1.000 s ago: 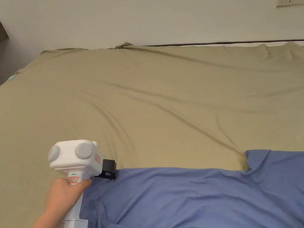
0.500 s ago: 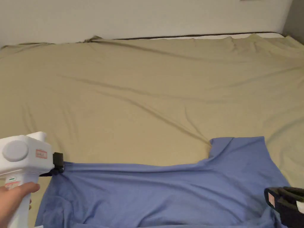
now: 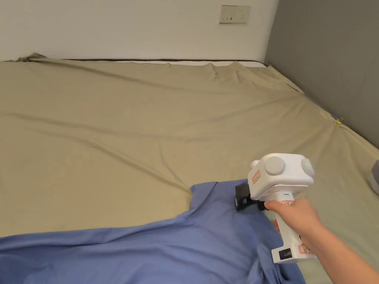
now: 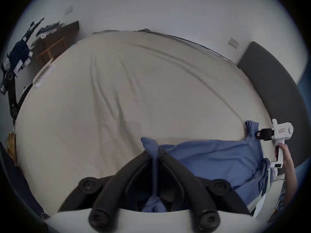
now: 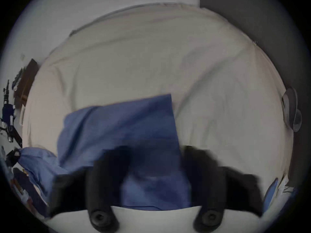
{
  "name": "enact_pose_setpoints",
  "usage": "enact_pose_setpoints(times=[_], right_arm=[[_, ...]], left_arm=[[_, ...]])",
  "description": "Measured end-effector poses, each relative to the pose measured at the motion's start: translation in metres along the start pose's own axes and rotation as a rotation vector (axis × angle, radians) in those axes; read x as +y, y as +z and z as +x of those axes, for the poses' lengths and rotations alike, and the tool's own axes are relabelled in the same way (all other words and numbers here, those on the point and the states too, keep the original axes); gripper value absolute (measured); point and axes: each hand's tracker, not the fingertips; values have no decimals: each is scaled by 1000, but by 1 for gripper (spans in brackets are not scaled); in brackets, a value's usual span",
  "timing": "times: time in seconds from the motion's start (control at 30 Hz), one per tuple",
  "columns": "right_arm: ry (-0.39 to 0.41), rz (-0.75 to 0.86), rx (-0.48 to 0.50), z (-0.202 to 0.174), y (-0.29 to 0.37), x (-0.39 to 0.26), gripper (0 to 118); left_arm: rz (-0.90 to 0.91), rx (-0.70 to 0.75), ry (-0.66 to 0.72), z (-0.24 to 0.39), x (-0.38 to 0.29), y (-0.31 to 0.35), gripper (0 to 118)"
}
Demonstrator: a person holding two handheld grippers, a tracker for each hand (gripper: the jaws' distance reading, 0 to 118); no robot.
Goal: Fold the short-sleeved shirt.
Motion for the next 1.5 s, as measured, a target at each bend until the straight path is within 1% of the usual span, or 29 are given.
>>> enact_pose_setpoints(times=[0.03, 0.07, 0.1, 0.13, 0.2, 0.23, 0.3, 0.37, 0.4, 0.47, 0.57, 0.63, 0.73, 0.83, 0.87, 0.97, 1.03, 1.07, 1.1, 1.13, 1.17, 1.2, 1.23, 1.27, 1.33, 1.4, 1.43, 1.47, 1.5], right_arm=[[21, -17, 21, -1, -3, -2, 28], [44, 45, -43, -4, 4, -5, 2], [37, 29, -21, -6, 7, -3, 2], [54, 30, 5, -9, 12, -10, 2], [174, 53, -54, -17, 20, -15, 2], [207, 51, -57, -18, 25, -17, 2], [195, 132, -28, -15, 50, -21, 2], [152, 221, 94, -8, 86, -34, 2], [164, 266, 116, -7, 105, -45, 2], [213, 354, 129, -5, 142, -77, 2], [230, 426, 158, 3, 185, -143, 2], [212, 444, 147, 13, 200, -188, 2], [176, 409, 119, 24, 195, -247, 2], [175, 263, 87, 28, 160, -279, 2], [198, 210, 104, 27, 147, -285, 2], [227, 155, 56, 25, 117, -288, 2], [212, 155, 59, 20, 110, -284, 3], [210, 151, 62, 25, 103, -278, 17], [204, 134, 60, 24, 104, -274, 45], [192, 130, 53, 23, 107, -273, 79], [173, 127, 1, 23, 111, -274, 101], [190, 152, 8, 28, 120, -275, 104], [194, 198, 40, 29, 133, -279, 104], [167, 239, 72, 31, 149, -284, 106], [121, 260, 131, 29, 181, -296, 106], [107, 323, 146, 24, 209, -312, 106], [122, 341, 151, 18, 223, -323, 104], [175, 362, 158, 10, 233, -334, 79], [210, 390, 141, 1, 238, -343, 28]], left_arm=[[-6, 6, -10, -1, 1, -3, 2], [-8, 24, -24, 0, 1, -4, 2], [-15, 39, -44, 1, 2, -4, 2], [-22, 56, -70, 3, 2, -4, 2], [-24, 66, -85, 4, 4, -5, 2], [-23, 67, -92, 5, 5, -2, 2], [-7, 66, -98, 6, 6, 8, 2], [29, 53, -112, 9, 4, 28, 2], [50, 46, -129, 10, 1, 38, 2], [87, 54, -167, 11, -12, 61, 2], [84, 76, -211, 5, -44, 89, 2], [78, 110, -227, -2, -69, 103, 2], [0, 183, -267, -17, -105, 93, 2], [-127, 202, -291, -23, -140, 65, 2], [-166, 203, -300, -23, -151, 54, 2], [-242, 236, -345, -22, -170, 29, 2], [-255, 228, -341, -22, -176, 17, 2], [-258, 219, -344, -25, -176, 13, 7], [-250, 217, -353, -28, -176, 12, 25], [-236, 223, -362, -29, -175, 15, 47], [-216, 266, -363, -33, -173, 21, 61], [-210, 280, -355, -38, -170, 29, 65], [-201, 261, -323, -41, -168, 41, 65], [-198, 233, -281, -49, -165, 54, 77], [-162, 236, -231, -56, -165, 88, 80], [-108, 272, -207, -58, -173, 121, 80], [-82, 263, -176, -60, -183, 135, 80], [-48, 234, -138, -59, -197, 146, 76], [-30, 201, -110, -57, -208, 154, 56]])
